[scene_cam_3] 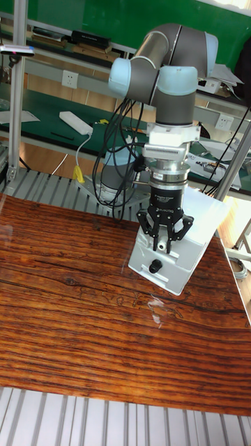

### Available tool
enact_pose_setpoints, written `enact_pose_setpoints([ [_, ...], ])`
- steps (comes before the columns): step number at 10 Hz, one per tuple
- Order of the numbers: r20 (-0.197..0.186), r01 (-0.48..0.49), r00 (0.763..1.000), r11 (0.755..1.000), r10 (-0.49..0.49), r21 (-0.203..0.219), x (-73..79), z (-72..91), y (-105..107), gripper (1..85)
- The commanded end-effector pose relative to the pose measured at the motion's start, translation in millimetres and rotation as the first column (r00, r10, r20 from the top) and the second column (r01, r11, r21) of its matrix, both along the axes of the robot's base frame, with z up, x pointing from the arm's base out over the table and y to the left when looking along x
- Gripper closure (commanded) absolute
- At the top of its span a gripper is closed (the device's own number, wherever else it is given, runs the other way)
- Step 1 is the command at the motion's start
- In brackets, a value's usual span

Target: Grasp the handle and open the drawer

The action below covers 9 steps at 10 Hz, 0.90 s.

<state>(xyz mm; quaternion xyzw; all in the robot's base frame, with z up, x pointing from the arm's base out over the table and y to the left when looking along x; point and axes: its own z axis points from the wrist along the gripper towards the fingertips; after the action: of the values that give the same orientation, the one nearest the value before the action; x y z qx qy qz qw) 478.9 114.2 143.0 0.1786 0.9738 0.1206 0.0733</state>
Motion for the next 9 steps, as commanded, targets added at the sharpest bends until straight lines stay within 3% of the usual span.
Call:
enact_pose_setpoints([
  [1,-0.01,0.009,1.0,1.0,-0.009,-0.02,2.4,4.4,2.6,78.3],
  [9,0.002,-0.001,1.0,1.0,0.001,-0.014,5.0,0.0,2.2,76.3],
])
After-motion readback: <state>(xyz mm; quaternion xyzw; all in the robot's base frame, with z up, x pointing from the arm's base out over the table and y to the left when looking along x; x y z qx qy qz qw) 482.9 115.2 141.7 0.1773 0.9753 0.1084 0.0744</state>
